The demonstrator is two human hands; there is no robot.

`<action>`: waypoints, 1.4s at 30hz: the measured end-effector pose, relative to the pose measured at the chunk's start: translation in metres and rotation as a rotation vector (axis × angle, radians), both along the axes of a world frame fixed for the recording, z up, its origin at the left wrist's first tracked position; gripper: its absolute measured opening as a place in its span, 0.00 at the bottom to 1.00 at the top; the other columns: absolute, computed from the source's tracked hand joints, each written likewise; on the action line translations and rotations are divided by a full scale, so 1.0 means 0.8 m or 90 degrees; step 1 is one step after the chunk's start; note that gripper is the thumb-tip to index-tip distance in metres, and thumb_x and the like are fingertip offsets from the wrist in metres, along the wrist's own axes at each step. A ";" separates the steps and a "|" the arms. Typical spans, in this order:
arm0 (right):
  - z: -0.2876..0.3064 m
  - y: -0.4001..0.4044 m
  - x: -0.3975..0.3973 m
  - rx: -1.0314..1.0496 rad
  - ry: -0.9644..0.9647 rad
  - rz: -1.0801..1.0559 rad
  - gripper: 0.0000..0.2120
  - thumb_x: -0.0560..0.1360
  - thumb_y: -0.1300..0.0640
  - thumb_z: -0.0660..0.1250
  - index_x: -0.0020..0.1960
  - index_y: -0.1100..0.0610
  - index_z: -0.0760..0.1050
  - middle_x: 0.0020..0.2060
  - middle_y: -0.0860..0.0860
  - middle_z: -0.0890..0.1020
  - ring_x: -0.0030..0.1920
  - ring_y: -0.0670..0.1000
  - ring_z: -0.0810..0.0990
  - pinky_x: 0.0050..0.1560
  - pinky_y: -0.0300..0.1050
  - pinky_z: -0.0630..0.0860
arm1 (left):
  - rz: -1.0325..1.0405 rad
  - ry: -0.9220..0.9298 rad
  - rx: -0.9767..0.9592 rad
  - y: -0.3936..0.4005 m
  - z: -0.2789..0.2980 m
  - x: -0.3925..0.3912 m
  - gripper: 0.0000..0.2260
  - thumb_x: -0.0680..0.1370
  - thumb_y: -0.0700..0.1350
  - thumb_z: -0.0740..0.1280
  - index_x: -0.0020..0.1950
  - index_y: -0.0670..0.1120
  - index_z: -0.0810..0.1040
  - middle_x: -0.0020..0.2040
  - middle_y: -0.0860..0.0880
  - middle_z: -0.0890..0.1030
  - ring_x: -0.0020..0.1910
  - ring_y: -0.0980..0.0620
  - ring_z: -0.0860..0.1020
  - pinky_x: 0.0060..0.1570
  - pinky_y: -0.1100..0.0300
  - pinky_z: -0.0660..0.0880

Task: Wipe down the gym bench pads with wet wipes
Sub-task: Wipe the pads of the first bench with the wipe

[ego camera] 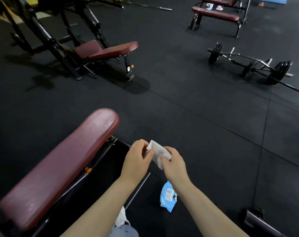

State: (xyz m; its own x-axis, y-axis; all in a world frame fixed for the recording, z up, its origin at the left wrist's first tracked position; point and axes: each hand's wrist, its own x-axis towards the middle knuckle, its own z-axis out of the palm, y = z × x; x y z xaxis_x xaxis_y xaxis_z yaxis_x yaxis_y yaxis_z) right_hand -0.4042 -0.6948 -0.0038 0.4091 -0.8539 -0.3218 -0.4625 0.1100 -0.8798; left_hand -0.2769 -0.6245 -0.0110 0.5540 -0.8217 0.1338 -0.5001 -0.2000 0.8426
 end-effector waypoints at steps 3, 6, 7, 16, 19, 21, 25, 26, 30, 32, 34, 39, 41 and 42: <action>0.008 -0.011 0.059 0.167 -0.166 -0.044 0.13 0.76 0.58 0.60 0.46 0.49 0.84 0.43 0.48 0.85 0.45 0.47 0.83 0.41 0.41 0.79 | -0.068 -0.047 0.006 -0.007 -0.001 0.044 0.05 0.79 0.50 0.66 0.44 0.53 0.72 0.43 0.56 0.73 0.43 0.56 0.73 0.40 0.68 0.69; 0.010 -0.032 0.122 0.323 -0.301 -0.111 0.17 0.80 0.59 0.58 0.42 0.56 0.85 0.41 0.55 0.86 0.41 0.50 0.86 0.38 0.41 0.80 | -0.104 -0.073 0.005 -0.016 -0.007 0.096 0.05 0.79 0.53 0.63 0.48 0.52 0.73 0.47 0.57 0.74 0.46 0.57 0.75 0.45 0.63 0.72; 0.010 -0.038 0.143 0.365 -0.328 -0.119 0.16 0.81 0.54 0.59 0.46 0.58 0.84 0.44 0.56 0.86 0.43 0.51 0.86 0.39 0.42 0.81 | -0.107 -0.070 0.003 -0.020 -0.007 0.114 0.05 0.80 0.52 0.63 0.50 0.52 0.74 0.48 0.57 0.75 0.48 0.58 0.75 0.47 0.62 0.72; -0.012 -0.083 0.298 0.251 -0.213 -0.092 0.14 0.74 0.68 0.57 0.45 0.59 0.81 0.43 0.58 0.84 0.42 0.54 0.82 0.44 0.49 0.78 | -0.049 -0.008 0.077 -0.036 -0.016 0.286 0.16 0.78 0.44 0.64 0.66 0.51 0.75 0.62 0.59 0.74 0.60 0.68 0.70 0.63 0.70 0.66; -0.030 -0.106 0.337 0.262 -0.175 -0.118 0.12 0.77 0.66 0.58 0.48 0.57 0.79 0.45 0.55 0.84 0.44 0.53 0.81 0.47 0.50 0.78 | 0.017 0.006 0.172 -0.033 -0.034 0.346 0.19 0.79 0.43 0.65 0.70 0.51 0.72 0.67 0.56 0.72 0.66 0.57 0.71 0.67 0.62 0.66; -0.044 -0.125 0.363 0.259 -0.144 -0.107 0.12 0.77 0.65 0.58 0.49 0.56 0.80 0.46 0.55 0.84 0.44 0.53 0.81 0.46 0.49 0.78 | 0.031 -0.002 0.244 -0.029 -0.049 0.381 0.20 0.79 0.45 0.65 0.71 0.50 0.70 0.69 0.53 0.71 0.68 0.53 0.70 0.65 0.62 0.65; -0.077 -0.169 0.421 0.233 -0.057 -0.068 0.11 0.76 0.62 0.59 0.51 0.63 0.79 0.40 0.53 0.81 0.40 0.52 0.77 0.39 0.46 0.74 | 0.089 -0.012 0.341 -0.022 -0.082 0.439 0.24 0.78 0.47 0.65 0.74 0.49 0.67 0.73 0.50 0.70 0.72 0.49 0.67 0.70 0.56 0.63; -0.087 -0.180 0.437 0.225 -0.032 -0.051 0.12 0.75 0.61 0.59 0.51 0.67 0.77 0.39 0.53 0.80 0.39 0.52 0.76 0.39 0.46 0.73 | 0.105 -0.014 0.361 -0.022 -0.089 0.452 0.24 0.78 0.47 0.64 0.75 0.49 0.67 0.74 0.50 0.69 0.73 0.49 0.67 0.71 0.54 0.63; -0.121 -0.226 0.508 0.207 0.041 0.036 0.13 0.76 0.59 0.59 0.52 0.68 0.75 0.39 0.53 0.78 0.39 0.52 0.74 0.40 0.45 0.71 | 0.149 -0.008 0.432 -0.030 -0.119 0.501 0.26 0.79 0.48 0.63 0.77 0.48 0.64 0.76 0.49 0.67 0.74 0.47 0.65 0.73 0.51 0.61; -0.135 -0.251 0.547 0.198 0.077 0.066 0.12 0.77 0.59 0.58 0.50 0.59 0.79 0.40 0.51 0.80 0.38 0.50 0.76 0.37 0.43 0.72 | 0.167 0.000 0.457 -0.036 -0.133 0.523 0.26 0.80 0.48 0.63 0.78 0.47 0.63 0.76 0.48 0.65 0.75 0.47 0.64 0.73 0.51 0.60; -0.152 -0.275 0.585 0.183 0.104 0.100 0.12 0.77 0.59 0.57 0.46 0.55 0.79 0.39 0.52 0.80 0.37 0.51 0.75 0.37 0.43 0.72 | 0.196 0.025 0.478 -0.042 -0.147 0.540 0.27 0.80 0.48 0.62 0.78 0.46 0.62 0.77 0.47 0.64 0.75 0.47 0.63 0.74 0.53 0.58; -0.203 -0.319 0.670 0.138 0.166 0.214 0.12 0.78 0.56 0.57 0.46 0.56 0.79 0.41 0.52 0.81 0.40 0.51 0.76 0.43 0.45 0.73 | 0.274 0.132 0.493 -0.051 -0.192 0.573 0.26 0.80 0.47 0.63 0.78 0.48 0.63 0.77 0.48 0.65 0.75 0.48 0.63 0.74 0.55 0.58; -0.227 -0.330 0.698 0.122 0.184 0.250 0.13 0.78 0.54 0.58 0.47 0.59 0.79 0.42 0.51 0.80 0.41 0.50 0.75 0.43 0.45 0.72 | 0.303 0.166 0.498 -0.052 -0.213 0.585 0.26 0.80 0.47 0.63 0.78 0.47 0.63 0.77 0.47 0.66 0.76 0.47 0.63 0.75 0.55 0.58; -0.240 -0.336 0.711 0.108 0.198 0.266 0.13 0.78 0.54 0.58 0.48 0.60 0.79 0.42 0.52 0.79 0.40 0.50 0.75 0.41 0.44 0.72 | 0.319 0.183 0.499 -0.053 -0.224 0.590 0.26 0.80 0.47 0.63 0.78 0.47 0.63 0.77 0.47 0.65 0.76 0.47 0.63 0.75 0.55 0.57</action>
